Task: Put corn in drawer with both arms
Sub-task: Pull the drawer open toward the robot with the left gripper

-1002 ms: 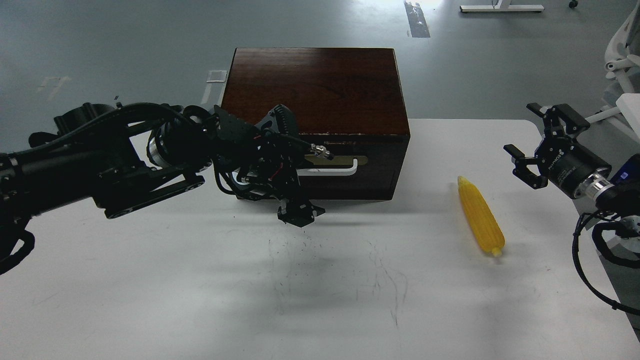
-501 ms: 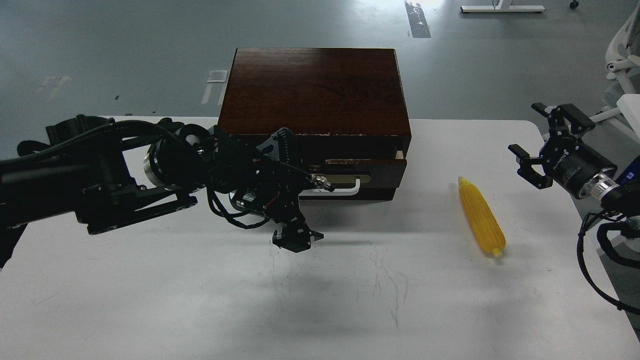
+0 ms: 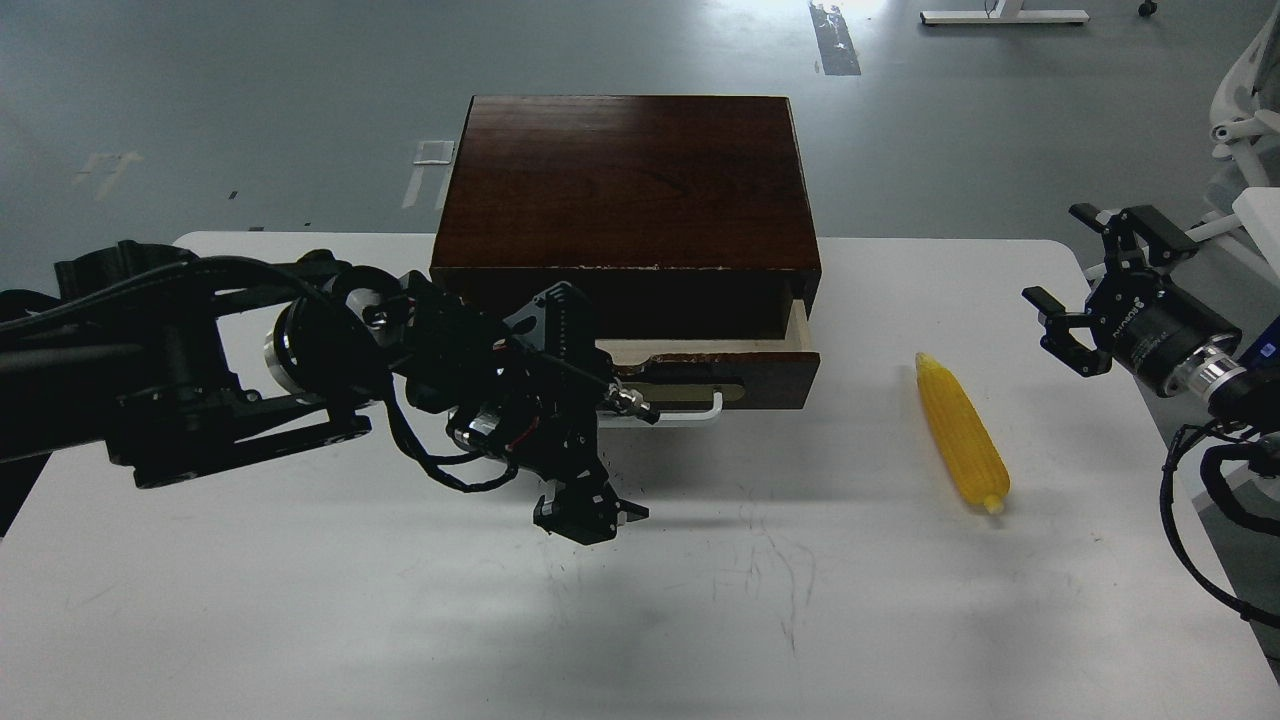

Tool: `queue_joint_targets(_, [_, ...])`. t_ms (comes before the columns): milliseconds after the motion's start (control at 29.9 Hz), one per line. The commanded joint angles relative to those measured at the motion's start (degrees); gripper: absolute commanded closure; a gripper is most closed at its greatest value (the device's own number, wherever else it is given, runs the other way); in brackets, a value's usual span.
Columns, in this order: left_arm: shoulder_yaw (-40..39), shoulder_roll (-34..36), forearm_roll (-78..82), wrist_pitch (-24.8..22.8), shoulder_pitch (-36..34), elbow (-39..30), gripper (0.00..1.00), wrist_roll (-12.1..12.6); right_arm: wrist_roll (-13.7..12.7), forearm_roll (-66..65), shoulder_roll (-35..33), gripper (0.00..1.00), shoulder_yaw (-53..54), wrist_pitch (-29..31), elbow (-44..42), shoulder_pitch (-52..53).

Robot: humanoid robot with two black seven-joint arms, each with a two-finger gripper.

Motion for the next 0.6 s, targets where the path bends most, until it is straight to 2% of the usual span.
queue_joint_targets(0, [0.0, 0.1, 0.0, 0.0, -0.1, 0.1, 0.01, 0.0, 0.0, 0.0, 0.0, 0.0, 0.0, 0.0, 0.0, 0.0])
queue_joint_targets(267, [-0.2, 0.0, 0.0, 0.0, -0.6, 0.0, 0.01, 0.0, 0.0, 0.0, 0.0, 0.0, 0.0, 0.0, 0.1, 0.0])
queue_joint_targets(568, [-1.9, 2.6, 0.0, 0.0, -5.1, -2.3, 0.01, 0.0, 0.0, 0.0, 0.0, 0.0, 0.0, 0.0, 0.2, 0.0])
